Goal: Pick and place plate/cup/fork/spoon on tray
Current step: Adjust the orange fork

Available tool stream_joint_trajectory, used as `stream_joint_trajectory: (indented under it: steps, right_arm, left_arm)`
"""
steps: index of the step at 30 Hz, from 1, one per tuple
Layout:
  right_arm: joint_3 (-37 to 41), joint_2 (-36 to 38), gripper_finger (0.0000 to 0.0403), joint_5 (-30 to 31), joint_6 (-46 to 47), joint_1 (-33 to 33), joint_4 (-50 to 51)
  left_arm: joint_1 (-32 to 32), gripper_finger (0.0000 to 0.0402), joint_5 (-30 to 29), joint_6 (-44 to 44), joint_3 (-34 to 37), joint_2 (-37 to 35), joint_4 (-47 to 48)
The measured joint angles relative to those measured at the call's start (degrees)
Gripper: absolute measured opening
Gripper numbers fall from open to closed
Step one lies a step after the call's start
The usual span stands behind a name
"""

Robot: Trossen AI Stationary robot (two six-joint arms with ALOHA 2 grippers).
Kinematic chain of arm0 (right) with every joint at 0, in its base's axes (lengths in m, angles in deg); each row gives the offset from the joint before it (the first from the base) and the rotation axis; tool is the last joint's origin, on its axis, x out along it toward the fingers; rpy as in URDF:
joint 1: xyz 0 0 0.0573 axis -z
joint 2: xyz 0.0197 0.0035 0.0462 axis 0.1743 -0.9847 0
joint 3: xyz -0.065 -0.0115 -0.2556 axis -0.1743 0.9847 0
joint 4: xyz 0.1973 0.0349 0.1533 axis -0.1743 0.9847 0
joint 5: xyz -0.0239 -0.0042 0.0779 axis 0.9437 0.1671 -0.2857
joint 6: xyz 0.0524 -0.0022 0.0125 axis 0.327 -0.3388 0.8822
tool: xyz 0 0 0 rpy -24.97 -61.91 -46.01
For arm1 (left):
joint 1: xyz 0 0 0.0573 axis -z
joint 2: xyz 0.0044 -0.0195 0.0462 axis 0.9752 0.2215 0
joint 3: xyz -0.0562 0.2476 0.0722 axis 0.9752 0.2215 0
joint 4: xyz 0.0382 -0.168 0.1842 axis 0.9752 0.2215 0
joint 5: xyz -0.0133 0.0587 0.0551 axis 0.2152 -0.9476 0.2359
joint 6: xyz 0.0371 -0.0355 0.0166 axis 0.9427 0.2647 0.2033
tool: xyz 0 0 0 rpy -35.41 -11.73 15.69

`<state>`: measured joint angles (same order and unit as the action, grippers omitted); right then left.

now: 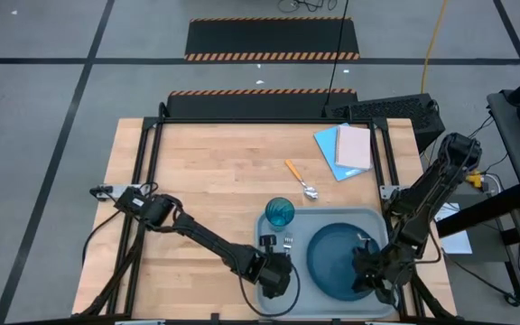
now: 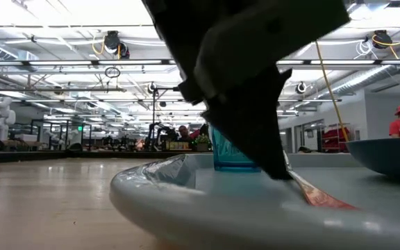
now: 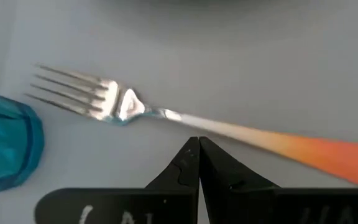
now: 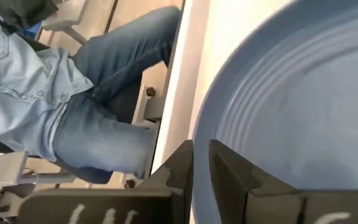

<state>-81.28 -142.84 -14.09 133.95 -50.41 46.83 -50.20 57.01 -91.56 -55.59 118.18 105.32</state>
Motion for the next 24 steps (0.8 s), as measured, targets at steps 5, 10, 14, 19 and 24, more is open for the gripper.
stream_joint_trajectory:
  steps: [5,10,14,19,24]
  right_arm:
    - [0.0,0.6,0.0043,0.7,-3.0,0.0,0.9]
    - [0.0,0.6,0.0043,0.9,-3.3,0.0,1.2]
    - [0.0,0.6,0.0043,1.5,-3.3,0.0,1.2]
    - [0.0,0.6,0.0043,1.6,-3.1,0.0,1.0]
    - [0.0,0.6,0.0043,1.8,-3.0,0.0,1.0]
  left_arm:
    - [-0.3,0.0005,2.8,0.2,0.0,0.0,-0.7]
    - [-0.5,0.0005,5.4,0.6,0.0,0.7,-5.5]
    - [-0.5,0.0005,5.6,2.3,0.0,0.8,-10.8]
    - [-0.8,0.0005,5.7,3.5,0.0,0.8,-11.7]
    - [-0.3,0.0005,5.4,3.5,0.0,-0.1,-8.8]
